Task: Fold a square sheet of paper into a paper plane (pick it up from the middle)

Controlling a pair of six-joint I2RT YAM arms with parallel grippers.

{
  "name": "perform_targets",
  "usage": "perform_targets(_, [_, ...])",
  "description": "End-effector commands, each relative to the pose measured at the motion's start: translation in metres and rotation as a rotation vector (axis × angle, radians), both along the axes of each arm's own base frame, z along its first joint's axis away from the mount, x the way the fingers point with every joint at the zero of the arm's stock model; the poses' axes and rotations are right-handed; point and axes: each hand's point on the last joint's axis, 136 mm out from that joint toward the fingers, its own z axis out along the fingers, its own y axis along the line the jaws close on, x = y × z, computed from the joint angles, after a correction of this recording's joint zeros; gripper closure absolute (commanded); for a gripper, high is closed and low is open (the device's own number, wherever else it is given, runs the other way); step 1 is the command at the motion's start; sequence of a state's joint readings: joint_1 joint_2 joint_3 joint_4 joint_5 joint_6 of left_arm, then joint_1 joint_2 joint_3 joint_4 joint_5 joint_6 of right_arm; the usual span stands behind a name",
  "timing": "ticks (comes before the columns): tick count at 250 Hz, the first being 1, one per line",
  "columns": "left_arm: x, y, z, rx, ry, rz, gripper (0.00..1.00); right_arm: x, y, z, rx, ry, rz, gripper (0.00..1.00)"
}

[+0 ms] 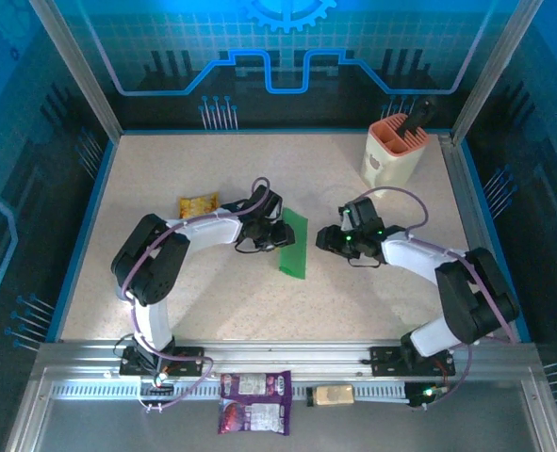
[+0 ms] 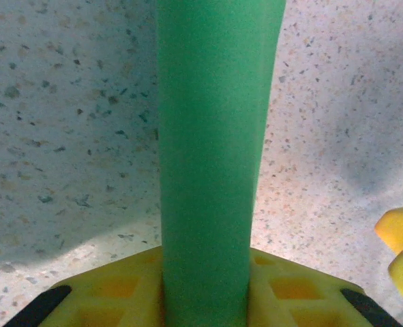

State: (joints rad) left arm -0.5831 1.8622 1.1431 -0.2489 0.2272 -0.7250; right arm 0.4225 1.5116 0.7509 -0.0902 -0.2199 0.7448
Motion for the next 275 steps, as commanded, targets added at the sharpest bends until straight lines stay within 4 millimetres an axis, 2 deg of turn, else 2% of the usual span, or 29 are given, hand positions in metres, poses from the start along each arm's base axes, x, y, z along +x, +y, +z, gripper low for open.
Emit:
perform_targets(1, [-0.009,0.01,-0.02,0.083,0.021,-0.021,0.7,0.005,0.03,0.009,0.052,-0.028,0.087,0.65])
perform_targets(53, [-0.012,0.014,-0.029,0.136,0.02,-0.033,0.7,0.003,0.056,-0.006,0.085,0.031,0.154,0.84])
perform_targets(89, [-0.013,0.016,-0.032,0.156,0.023,-0.034,0.7,-0.003,0.061,-0.024,0.073,0.088,0.173,0.91])
perform_targets(97, [-0.014,0.017,-0.034,0.16,0.026,-0.033,0.7,0.004,0.066,-0.019,0.078,0.078,0.176,0.92])
perform_targets(140, [-0.016,0.019,-0.038,0.171,0.04,-0.032,0.7,0.001,0.066,-0.038,0.053,0.136,0.177,0.93])
perform_targets(166, [-0.016,0.022,-0.038,0.188,0.04,-0.025,0.68,-0.002,0.058,-0.051,0.001,0.18,0.16,0.93])
perform_targets(197, [-0.016,0.023,-0.029,0.187,0.034,-0.013,0.64,-0.006,0.049,-0.063,-0.063,0.224,0.152,0.93])
perform_targets(234, [-0.016,0.034,-0.011,0.204,0.031,0.005,0.57,-0.008,0.048,-0.067,-0.08,0.243,0.161,0.93])
perform_targets(275, [-0.025,0.04,-0.015,0.168,0.072,0.016,0.52,-0.004,0.047,-0.065,-0.072,0.239,0.157,0.93])
